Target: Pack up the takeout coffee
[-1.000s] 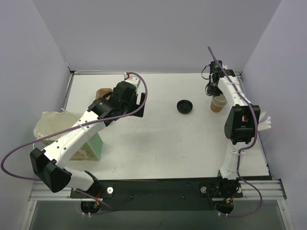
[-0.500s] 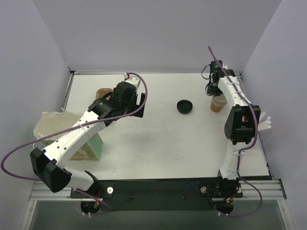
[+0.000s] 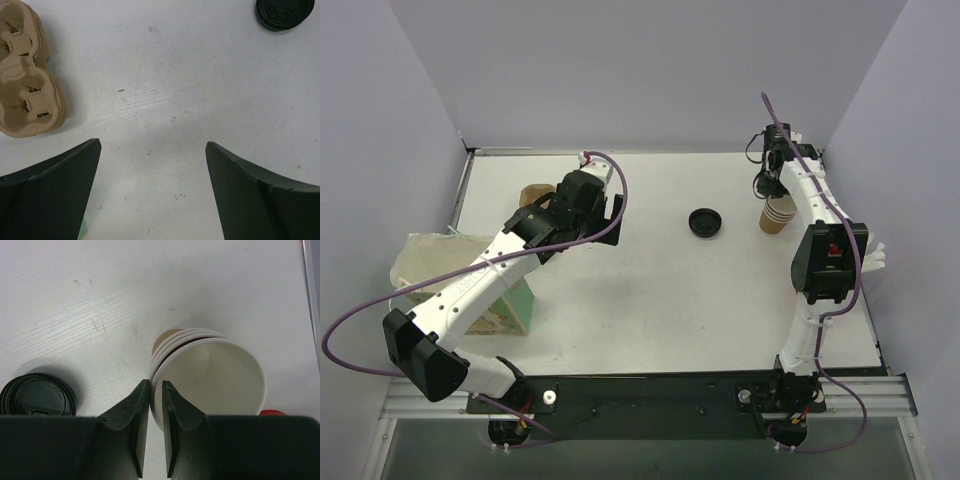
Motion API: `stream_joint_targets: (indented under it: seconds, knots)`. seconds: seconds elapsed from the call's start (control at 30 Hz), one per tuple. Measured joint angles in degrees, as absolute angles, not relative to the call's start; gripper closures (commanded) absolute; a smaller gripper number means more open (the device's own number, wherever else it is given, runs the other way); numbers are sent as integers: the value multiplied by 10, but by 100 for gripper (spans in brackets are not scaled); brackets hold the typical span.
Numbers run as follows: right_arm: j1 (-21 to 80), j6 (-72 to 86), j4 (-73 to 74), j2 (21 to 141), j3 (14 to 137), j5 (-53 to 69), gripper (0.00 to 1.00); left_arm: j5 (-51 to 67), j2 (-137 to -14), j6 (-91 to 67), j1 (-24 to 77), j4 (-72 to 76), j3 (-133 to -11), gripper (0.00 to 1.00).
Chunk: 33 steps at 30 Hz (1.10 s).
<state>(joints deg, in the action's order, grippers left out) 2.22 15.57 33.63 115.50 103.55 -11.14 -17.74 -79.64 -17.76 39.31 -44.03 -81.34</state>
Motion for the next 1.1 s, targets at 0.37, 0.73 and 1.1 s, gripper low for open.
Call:
stream_joint_targets:
  seconds: [0.37,0.73,1.1]
  knots:
    - [22,156,336,1148,1035,-111,96,-177,-796,-178,393,-440,-813,3]
    - [22,158,337,1148,1035,-113,100,-177,-799,-178,393,-441,-813,3]
    - [23,145,369,1141,1064,-143,100,-173,-805,-178,393,-441,-813,3]
